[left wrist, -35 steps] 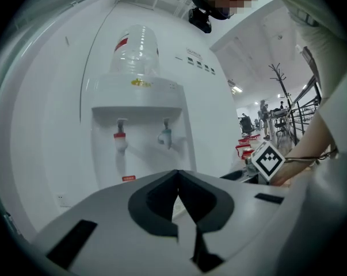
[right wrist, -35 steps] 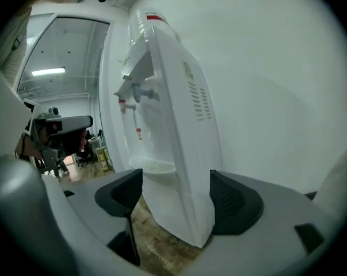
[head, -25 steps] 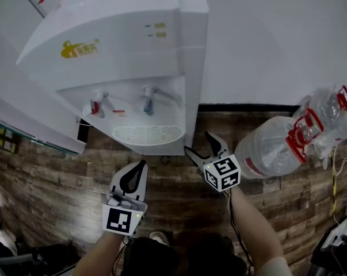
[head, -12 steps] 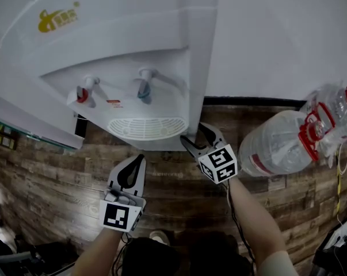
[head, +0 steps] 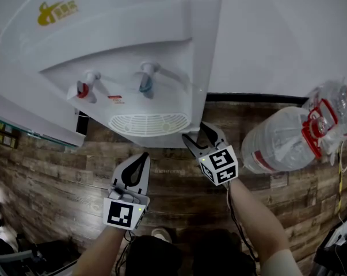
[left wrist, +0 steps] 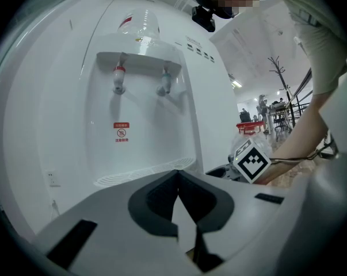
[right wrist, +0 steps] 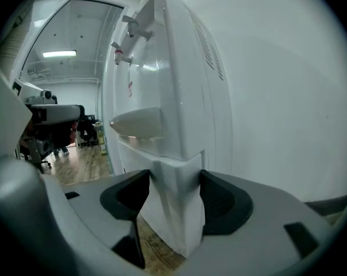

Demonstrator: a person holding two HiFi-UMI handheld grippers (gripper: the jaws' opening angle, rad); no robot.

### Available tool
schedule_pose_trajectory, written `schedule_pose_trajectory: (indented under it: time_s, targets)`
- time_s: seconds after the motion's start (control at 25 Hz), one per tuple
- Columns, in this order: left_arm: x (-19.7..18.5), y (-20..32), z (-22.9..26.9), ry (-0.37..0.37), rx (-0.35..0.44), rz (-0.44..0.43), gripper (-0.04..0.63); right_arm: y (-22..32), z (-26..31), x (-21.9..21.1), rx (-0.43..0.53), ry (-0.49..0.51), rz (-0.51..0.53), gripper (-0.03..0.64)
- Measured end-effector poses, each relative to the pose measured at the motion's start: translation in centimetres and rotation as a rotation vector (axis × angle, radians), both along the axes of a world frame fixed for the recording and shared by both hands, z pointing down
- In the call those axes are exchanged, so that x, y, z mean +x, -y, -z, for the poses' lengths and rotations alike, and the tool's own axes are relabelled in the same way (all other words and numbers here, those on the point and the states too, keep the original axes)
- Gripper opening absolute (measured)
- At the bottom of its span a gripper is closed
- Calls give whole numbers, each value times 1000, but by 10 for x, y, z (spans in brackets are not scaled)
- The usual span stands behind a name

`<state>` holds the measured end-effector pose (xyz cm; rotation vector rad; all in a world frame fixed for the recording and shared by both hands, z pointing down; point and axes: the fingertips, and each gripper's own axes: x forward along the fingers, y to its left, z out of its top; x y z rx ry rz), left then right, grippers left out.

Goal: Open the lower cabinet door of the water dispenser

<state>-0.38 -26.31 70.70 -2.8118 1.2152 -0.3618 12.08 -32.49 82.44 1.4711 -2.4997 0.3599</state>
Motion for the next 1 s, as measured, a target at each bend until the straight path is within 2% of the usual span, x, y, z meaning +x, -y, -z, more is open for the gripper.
schedule_pose_trajectory:
  time_s: [0.2, 0.4, 0.44, 0.52, 0.76, 1.0]
  targets:
    - [-4, -5, -3, -15, -42, 2, 5, -20, -1, -5, -1, 3, 3, 273]
    - [-12, -9, -3, -14, -55, 1, 5, -9, 2, -3, -17, -46, 67, 370]
    - [-14, -9, -3, -13, -60, 4, 5, -7, 3, -5, -18, -62, 90, 366]
    - [-18, -7, -4, -15, -65, 12, 5, -5, 5, -8, -17, -87, 121, 306]
    - [-23, -5, -6, -20, -87, 17, 5, -15, 5, -10, -41, -98, 142, 289]
    - [-37, -17, -1, -10, -145, 34, 5, -48, 2, -20, -124, -130, 182, 255]
